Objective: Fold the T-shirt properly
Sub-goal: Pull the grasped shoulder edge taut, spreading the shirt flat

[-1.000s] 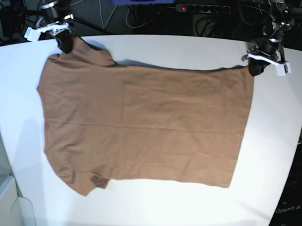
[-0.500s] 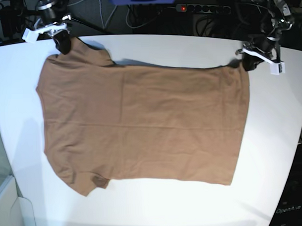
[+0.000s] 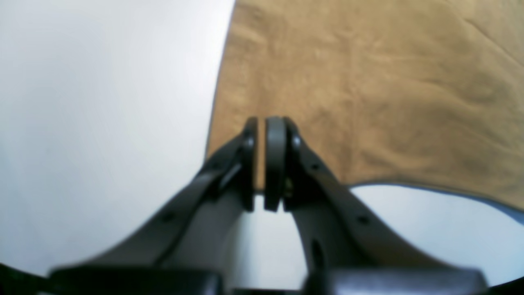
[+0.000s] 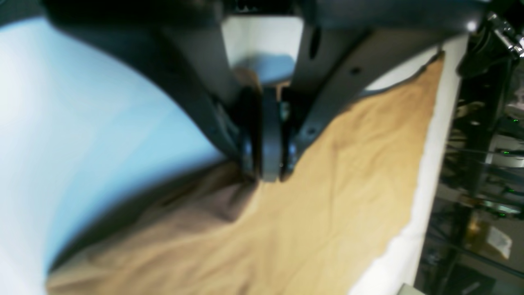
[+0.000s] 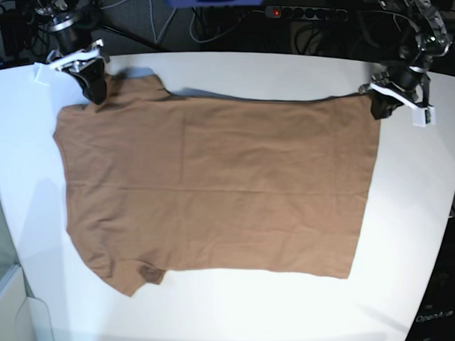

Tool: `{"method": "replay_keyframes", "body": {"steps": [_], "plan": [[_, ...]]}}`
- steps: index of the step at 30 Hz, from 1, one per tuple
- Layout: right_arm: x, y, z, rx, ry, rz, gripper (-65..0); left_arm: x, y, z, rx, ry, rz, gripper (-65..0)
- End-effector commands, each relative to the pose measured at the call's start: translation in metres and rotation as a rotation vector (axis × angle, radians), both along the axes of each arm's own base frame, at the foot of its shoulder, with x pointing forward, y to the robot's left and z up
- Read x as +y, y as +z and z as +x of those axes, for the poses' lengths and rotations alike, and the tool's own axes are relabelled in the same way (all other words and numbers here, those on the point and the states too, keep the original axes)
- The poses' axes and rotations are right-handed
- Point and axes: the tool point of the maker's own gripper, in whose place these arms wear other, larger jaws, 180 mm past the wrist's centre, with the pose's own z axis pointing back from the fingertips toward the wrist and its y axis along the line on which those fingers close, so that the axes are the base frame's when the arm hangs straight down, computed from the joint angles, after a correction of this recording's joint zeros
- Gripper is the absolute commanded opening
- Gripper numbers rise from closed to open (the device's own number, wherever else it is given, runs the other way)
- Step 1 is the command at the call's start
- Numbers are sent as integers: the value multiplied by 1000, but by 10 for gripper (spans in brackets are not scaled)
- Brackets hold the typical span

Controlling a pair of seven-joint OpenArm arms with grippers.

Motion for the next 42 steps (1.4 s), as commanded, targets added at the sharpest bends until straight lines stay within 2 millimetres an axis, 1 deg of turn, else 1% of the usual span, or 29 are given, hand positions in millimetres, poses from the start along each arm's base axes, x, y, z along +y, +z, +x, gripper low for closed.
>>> {"method": "replay_keyframes", "body": {"steps": [1,2,5,7,9,12,14,16,19,21,28,30,33,36,38,42], "plan": [[-1,9,3,-33,7,0,-638,4,8,4,-33,-1,8,-619],[-1,8,2,-29,7,0,-638,5,4,1,-21,0,8,-618],[-2,4,1,-19,4,-2,-638,9,-19,-18,54,10,-20,-613],[-1,4,0,-19,3,-1,-638,16,-30,-26,90,20,-29,-573],[-1,4,0,-19,3,-1,-637,19,-36,-30,103,32,-36,-486],[-1,4,0,-19,4,-2,-637,31,-32,-34,95,69,-27,-368],[-1,4,0,-19,4,-2,-637,40,-30,-37,95,94,-19,-306],[-1,4,0,-19,4,-2,-637,43,-26,-37,85,95,-11,-270],[-1,4,1,-21,4,-2,-637,33,-13,-30,34,7,10,-261],[-1,4,1,-21,4,-2,-637,27,-10,-28,21,-3,9,-261],[-1,4,1,-21,4,-2,-637,17,6,-19,-31,-14,24,-260],[-2,4,1,-19,3,-3,-637,19,4,-21,-25,-9,24,-259],[-4,0,-1,-9,0,-8,-637,27,0,-26,-10,20,22,-258],[-6,-5,-4,5,-5,-12,-637,28,-9,-29,9,31,2,-258],[-7,-5,-1,-1,-6,-14,-637,28,-13,-31,19,35,-7,-258],[-7,-5,0,-2,-6,-15,-637,25,-25,-36,48,44,-37,-262]]}}
